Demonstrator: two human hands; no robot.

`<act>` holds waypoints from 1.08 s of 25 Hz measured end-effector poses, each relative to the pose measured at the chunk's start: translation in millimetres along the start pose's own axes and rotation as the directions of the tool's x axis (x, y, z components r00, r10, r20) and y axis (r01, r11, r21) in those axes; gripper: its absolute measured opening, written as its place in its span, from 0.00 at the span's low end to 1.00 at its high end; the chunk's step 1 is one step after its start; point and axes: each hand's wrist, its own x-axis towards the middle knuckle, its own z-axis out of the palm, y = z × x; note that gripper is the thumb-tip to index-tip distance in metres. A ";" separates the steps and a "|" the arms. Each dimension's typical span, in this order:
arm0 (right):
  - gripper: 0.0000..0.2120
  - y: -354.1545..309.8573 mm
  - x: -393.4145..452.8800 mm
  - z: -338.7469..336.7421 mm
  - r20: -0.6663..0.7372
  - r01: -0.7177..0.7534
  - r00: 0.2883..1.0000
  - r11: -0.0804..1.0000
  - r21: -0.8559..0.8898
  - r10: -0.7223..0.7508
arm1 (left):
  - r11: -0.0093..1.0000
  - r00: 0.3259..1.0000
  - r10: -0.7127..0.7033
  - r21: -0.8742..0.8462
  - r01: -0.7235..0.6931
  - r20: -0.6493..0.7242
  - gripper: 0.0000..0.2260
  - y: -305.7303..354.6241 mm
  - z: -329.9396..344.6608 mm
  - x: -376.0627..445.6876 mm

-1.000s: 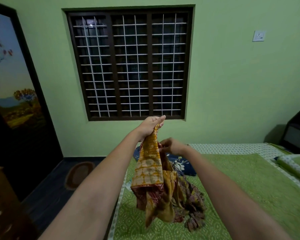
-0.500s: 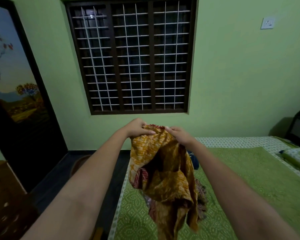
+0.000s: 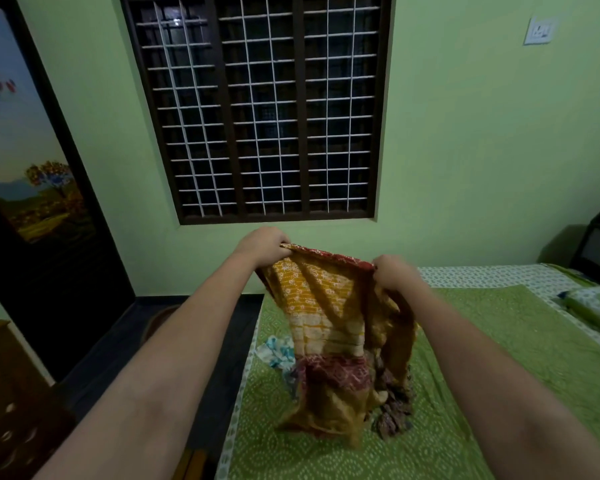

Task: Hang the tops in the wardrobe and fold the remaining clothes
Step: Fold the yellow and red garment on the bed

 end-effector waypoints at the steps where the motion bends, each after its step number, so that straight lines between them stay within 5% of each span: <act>1: 0.11 3.5 0.6 3.3 0.060 -0.011 0.998 0.995 -0.095 0.017 | 1.000 0.999 0.003 0.019 -0.002 -0.051 0.11 3.3 1.8 -0.1; 5: 0.12 9.6 3.4 -17.2 -0.237 -0.118 0.969 0.974 -0.195 0.070 | 0.995 0.987 -0.100 -0.006 0.100 -0.126 0.13 0.7 8.9 0.4; 7: 0.14 11.3 1.8 -24.3 -0.234 -0.254 0.953 0.929 -0.270 0.193 | 0.994 0.990 -0.109 -0.035 0.106 -0.092 0.14 -4.4 11.0 2.2; 9: 0.13 5.9 12.0 -36.1 -0.076 -0.309 0.949 0.950 -0.038 0.306 | 0.956 0.988 -0.133 -0.272 0.107 -0.079 0.16 0.9 16.2 -0.2; 10: 0.12 -5.3 16.7 -45.9 0.037 -0.326 0.944 0.911 0.253 0.328 | 0.876 0.983 -0.182 -0.460 0.145 -0.037 0.18 4.3 24.5 -1.8; 12: 0.14 -32.1 39.5 -61.4 0.010 -0.168 0.974 0.695 0.699 0.226 | 0.570 0.940 -0.291 -0.757 0.320 0.179 0.20 11.7 47.1 -4.7; 14: 0.29 -62.9 49.6 -61.6 -0.099 0.111 0.994 0.592 0.798 -0.053 | 0.236 0.848 -0.235 -0.819 0.524 0.475 0.24 24.6 73.8 -7.3; 16: 0.35 -86.3 40.2 -47.4 -0.125 0.230 0.967 0.554 0.800 -0.220 | 0.002 0.840 -0.083 -0.843 0.538 0.536 0.22 40.7 85.2 -7.5; 18: 0.24 -68.0 24.2 -24.7 -0.172 0.231 0.973 0.668 0.707 -0.154 | -0.177 0.886 -0.067 -0.879 0.443 0.460 0.21 47.7 78.1 -4.9; 20: 0.13 -19.3 14.1 16.7 -0.232 0.063 0.966 0.764 0.642 0.116 | -0.294 0.911 -0.098 -0.886 0.358 0.400 0.22 42.1 69.0 0.8; 23: 0.12 48.0 -7.8 78.4 0.044 -0.352 0.889 0.618 0.703 0.455 | -0.390 0.920 -0.114 -0.869 0.305 0.375 0.23 37.2 54.5 2.6; 27: 0.26 48.9 -40.0 137.1 0.583 -0.645 0.764 0.325 0.692 0.276 | -0.415 0.930 -0.110 -0.867 0.277 0.350 0.25 55.2 42.5 1.1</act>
